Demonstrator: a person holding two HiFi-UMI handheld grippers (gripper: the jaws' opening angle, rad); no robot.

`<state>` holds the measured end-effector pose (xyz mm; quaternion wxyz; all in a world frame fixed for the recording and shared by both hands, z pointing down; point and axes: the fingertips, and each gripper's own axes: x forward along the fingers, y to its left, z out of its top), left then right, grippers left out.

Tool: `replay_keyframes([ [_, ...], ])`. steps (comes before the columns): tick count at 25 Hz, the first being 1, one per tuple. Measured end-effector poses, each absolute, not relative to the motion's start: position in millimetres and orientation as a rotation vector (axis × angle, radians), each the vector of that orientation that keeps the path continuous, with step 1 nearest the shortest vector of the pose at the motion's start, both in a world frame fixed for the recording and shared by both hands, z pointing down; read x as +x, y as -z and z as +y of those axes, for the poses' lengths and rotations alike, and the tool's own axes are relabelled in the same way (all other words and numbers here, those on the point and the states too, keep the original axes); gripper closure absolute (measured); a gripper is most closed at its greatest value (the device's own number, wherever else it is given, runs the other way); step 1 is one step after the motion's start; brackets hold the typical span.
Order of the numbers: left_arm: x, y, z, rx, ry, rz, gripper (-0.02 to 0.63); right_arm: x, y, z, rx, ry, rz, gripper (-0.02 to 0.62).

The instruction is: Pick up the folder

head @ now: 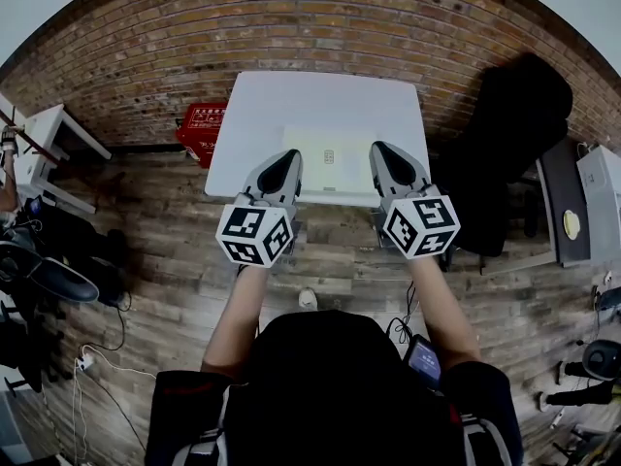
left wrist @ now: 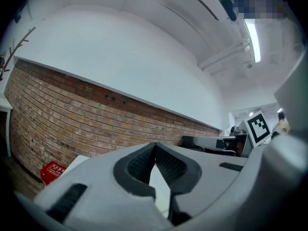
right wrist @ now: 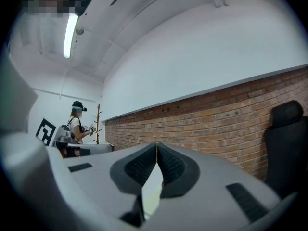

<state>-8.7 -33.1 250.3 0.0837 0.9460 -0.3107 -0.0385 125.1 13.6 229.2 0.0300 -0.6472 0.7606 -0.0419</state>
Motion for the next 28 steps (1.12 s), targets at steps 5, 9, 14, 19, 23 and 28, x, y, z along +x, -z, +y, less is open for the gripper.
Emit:
replay_keyframes([
  [5, -10, -256, -44, 2.854, 0.082, -0.888, 0.586, 119, -233, -5, -1.999, 0.128, 2.362, 0.566],
  [9, -18, -264, -56, 2.837, 0.07, -0.885, 0.586, 112, -240, -19, -2.003, 0.145, 2.373, 0.566],
  [14, -25, -276, -66, 2.811, 0.058, -0.891, 0.586, 106, -252, -29, -1.998, 0.168, 2.398, 0.566],
  [19, -25, -285, -74, 2.78, 0.052, -0.898, 0.586, 109, -263, -41, -1.999, 0.197, 2.418, 0.566],
  [23, -13, -294, -75, 2.785, 0.008, -0.894, 0.586, 117, -265, -51, -2.0, 0.195, 2.423, 0.566],
  [28, 5, -304, -79, 2.771, -0.024, -0.86, 0.586, 130, -273, -67, -1.983, 0.234, 2.435, 0.566],
])
